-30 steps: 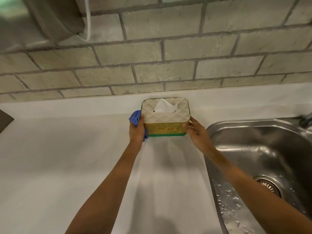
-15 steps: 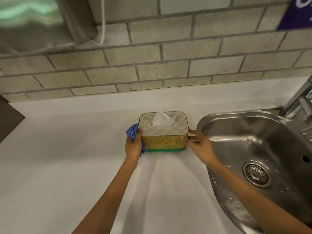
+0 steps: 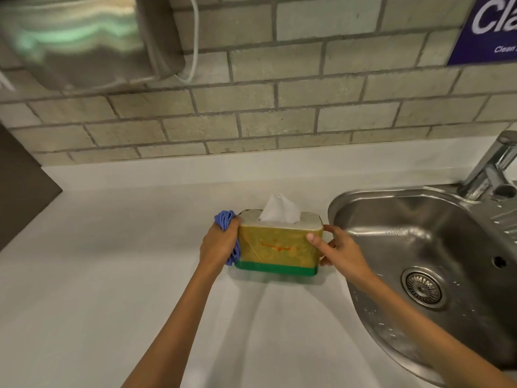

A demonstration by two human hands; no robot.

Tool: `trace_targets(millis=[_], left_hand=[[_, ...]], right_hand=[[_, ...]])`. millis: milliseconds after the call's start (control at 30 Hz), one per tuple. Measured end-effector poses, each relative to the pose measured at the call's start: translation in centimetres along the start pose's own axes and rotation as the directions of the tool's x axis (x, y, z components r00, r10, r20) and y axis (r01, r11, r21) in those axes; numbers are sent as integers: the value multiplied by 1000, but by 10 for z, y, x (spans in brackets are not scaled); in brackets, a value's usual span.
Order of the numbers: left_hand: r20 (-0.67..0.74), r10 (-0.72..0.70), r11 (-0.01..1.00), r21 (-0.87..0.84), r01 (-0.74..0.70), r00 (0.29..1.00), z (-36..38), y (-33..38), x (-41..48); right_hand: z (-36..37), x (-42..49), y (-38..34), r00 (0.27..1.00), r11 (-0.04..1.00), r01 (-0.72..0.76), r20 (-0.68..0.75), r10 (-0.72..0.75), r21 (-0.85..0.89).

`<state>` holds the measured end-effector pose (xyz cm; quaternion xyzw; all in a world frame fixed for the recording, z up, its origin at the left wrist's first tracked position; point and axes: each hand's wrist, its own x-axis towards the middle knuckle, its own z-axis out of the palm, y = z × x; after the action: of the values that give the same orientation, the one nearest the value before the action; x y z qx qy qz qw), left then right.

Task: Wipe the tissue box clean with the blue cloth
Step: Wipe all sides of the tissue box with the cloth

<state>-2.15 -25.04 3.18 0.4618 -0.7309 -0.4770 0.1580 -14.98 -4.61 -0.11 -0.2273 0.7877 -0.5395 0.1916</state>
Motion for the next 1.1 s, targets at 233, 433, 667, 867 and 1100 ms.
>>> trace_targets(millis=[233,433,667,867,1100], left_hand=[[-35,8,991,133,-4,999,6,7,9],[-19,11,989,146,-8,1000,8,13,14],[-24,58,992,-110,-60,998,16,13,6],[-35,78,929,-359,-85,996,26,8,-6],[-269,234,945,-162,-284,934,43,7,-15]], right_hand=[[9,17,3,1000,995,13,10,-14,98],[21,30,3,1000,965,-15,-1,16,260],[26,36,0,997,943,-73,18,71,325],[22,43,-7,987,909,-160,90,135,385],[20,44,-13,972,884,-218,173,158,414]])
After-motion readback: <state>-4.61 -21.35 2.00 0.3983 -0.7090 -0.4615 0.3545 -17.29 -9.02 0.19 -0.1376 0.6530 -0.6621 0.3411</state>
